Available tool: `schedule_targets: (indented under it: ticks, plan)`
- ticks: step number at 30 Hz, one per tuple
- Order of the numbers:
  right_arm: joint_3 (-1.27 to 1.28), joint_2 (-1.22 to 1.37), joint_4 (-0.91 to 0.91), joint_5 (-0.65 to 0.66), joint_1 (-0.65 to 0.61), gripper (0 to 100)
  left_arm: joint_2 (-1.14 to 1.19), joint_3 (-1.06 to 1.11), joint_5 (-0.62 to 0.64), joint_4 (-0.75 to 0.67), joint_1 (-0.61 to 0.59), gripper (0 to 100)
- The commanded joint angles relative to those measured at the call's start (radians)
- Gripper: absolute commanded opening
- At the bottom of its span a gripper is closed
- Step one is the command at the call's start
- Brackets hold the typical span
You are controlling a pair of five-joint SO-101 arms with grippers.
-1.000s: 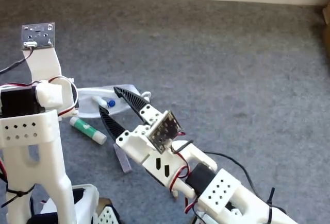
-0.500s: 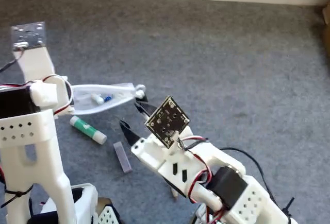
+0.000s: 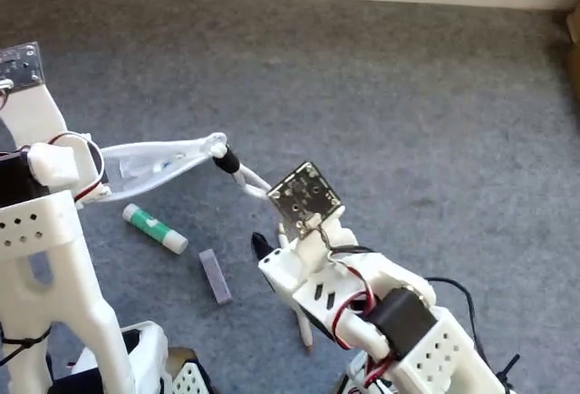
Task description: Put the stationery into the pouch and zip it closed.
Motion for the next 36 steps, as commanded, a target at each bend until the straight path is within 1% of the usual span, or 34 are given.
schedule_targets:
  ticks: [1, 5, 8, 10, 16, 19, 29, 36]
  plan:
    - [0.008, 0.084, 0.002, -0.011, 0.021, 17.0, -0.010, 0.004, 0.012, -0.020, -0.021, 1]
    - [0.007, 0.251, 0.002, -0.020, 0.022, 17.0, -0.010, 0.004, 0.012, -0.020, -0.022, 1]
    - [0.004, 0.351, -0.005, -0.080, 0.022, 17.0, -0.010, 0.005, 0.012, -0.020, -0.022, 1]
    - [-0.024, 0.401, -0.013, -0.087, 0.024, 17.0, -0.010, 0.005, 0.012, -0.020, -0.022, 1]
    - [-0.073, 0.526, -0.028, -0.087, 0.091, 17.0, -0.010, 0.005, 0.012, -0.018, -0.021, 1]
    - [-0.079, 0.599, -0.084, -0.087, 0.119, 17.0, -0.010, 0.005, 0.012, -0.018, -0.019, 1]
    - [-0.088, 0.814, -0.240, -0.083, 0.119, 17.0, -0.010, 0.007, 0.011, -0.018, -0.018, 1]
    - [-0.202, 0.986, -0.240, -0.087, 0.127, 17.0, -0.010, 0.022, 0.011, -0.021, -0.018, 1]
